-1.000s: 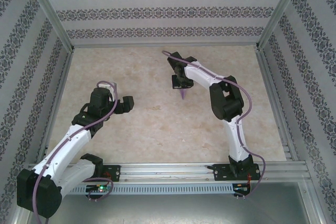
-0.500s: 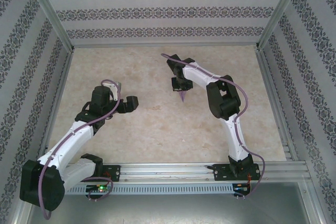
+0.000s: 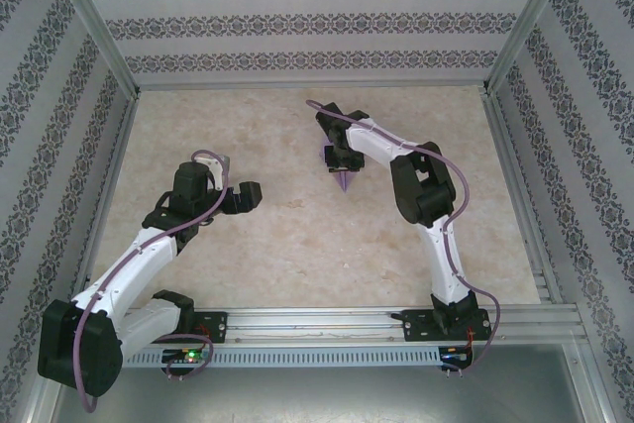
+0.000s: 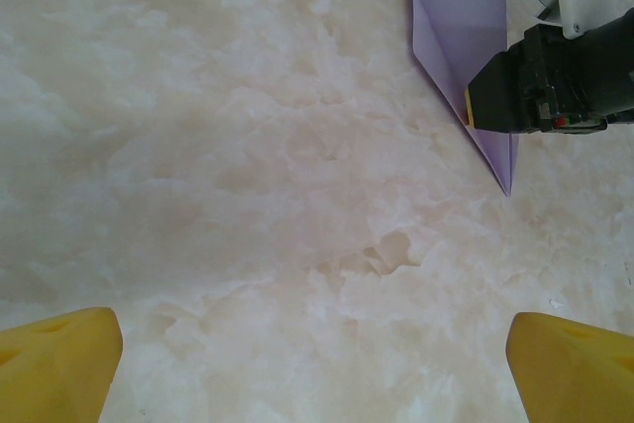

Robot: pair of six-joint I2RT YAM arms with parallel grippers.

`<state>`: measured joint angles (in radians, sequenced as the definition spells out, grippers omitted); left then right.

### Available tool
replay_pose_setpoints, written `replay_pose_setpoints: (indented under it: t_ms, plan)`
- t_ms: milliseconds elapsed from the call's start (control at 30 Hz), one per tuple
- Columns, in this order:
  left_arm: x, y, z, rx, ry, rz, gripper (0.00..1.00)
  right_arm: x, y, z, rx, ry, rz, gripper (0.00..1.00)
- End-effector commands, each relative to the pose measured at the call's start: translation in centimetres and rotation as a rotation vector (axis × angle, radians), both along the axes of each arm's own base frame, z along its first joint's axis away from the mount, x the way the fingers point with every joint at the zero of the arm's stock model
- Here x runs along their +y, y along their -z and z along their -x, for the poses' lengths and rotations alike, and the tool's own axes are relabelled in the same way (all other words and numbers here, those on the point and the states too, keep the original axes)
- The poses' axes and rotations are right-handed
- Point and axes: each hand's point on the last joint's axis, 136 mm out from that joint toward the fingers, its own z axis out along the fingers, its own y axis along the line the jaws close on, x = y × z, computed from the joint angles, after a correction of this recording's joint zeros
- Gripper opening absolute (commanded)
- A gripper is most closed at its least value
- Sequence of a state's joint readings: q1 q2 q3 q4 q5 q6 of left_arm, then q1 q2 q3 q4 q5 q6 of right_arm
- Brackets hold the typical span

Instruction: Fold a paper plane with a square sheet of paper (fold left side to right side)

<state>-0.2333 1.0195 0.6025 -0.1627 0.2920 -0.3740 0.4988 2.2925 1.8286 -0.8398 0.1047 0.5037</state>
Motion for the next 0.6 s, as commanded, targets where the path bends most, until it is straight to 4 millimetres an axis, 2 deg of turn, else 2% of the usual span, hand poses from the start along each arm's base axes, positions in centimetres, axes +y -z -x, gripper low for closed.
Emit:
replay_pose_setpoints:
  t_ms: [0,333,567]
  plan:
    - [0.3,-1.7,-1.0,-0.036,-0.022,0.02,1.0,-0.7,0.4,0.7,0.014,0.037,-0.005,0.36]
    - [0.7,-2.0,-1.3,-0.011,-0.052,0.044,1.0,-0.1,-1.4,0.9,-0.014,0.032,-0.066,0.35]
    - [0.9,-2.3,-1.4,-0.018,-0.061,0.046,1.0,-0.5,-2.1,1.2,-0.024,0.022,-0.052,0.35]
